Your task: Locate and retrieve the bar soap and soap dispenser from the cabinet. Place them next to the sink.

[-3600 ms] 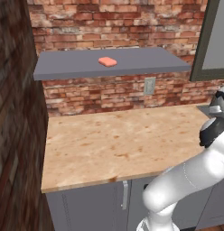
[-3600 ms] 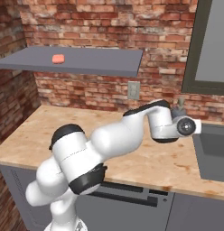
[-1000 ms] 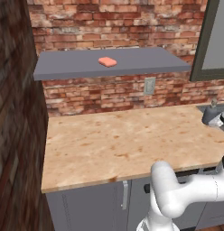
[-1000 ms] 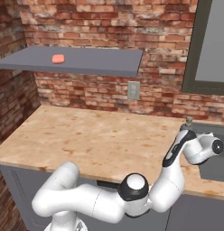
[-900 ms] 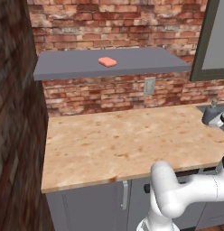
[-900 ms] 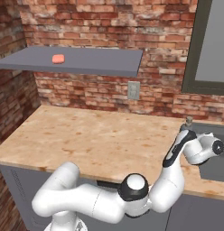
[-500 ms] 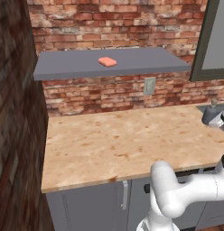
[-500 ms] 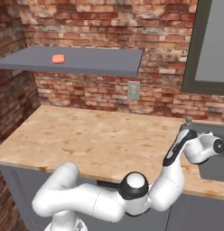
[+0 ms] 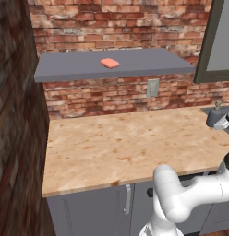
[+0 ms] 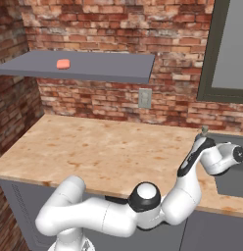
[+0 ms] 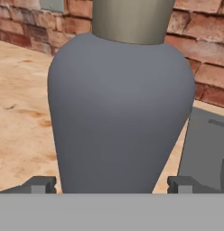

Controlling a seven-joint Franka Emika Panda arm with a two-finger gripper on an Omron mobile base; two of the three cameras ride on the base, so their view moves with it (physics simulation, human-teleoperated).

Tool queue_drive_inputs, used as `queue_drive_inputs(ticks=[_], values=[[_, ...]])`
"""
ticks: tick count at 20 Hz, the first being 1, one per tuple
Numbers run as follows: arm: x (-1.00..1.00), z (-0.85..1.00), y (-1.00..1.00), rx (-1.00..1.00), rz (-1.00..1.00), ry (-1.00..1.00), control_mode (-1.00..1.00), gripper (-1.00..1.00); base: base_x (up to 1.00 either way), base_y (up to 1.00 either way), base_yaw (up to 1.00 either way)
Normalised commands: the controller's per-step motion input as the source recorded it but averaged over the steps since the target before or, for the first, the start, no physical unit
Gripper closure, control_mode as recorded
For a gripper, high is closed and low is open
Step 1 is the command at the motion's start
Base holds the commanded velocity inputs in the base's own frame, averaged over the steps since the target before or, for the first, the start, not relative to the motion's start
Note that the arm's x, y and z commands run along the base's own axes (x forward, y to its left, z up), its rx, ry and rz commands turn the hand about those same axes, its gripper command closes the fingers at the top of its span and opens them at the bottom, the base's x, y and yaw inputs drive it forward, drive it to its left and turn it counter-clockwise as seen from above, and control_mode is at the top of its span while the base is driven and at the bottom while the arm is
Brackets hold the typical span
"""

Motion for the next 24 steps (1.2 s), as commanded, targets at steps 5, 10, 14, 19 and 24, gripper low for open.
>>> queue_drive_inputs(ticks=[5, 10, 14, 19, 24], values=[[-0.17, 0.18, -0.27, 0.01, 0.0, 0.06, -1.0, -1.0, 0.0, 0.0, 0.0], [-0.47, 0.3, -0.26, 0.0, -0.01, 0.06, -1.0, -1.0, 0.0, 0.0, 0.0], [-0.63, 0.21, -0.02, -0.01, -0.07, 0.17, -1.0, -1.0, 0.0, 0.0, 0.0], [-0.96, 0.01, 0.24, -0.07, -0.01, 0.07, -1.0, -1.0, 0.0, 0.0, 0.0], [-1.0, 0.0, 0.48, -0.13, 0.02, 0.0, -1.0, -1.0, 0.0, 0.0, 0.0]])
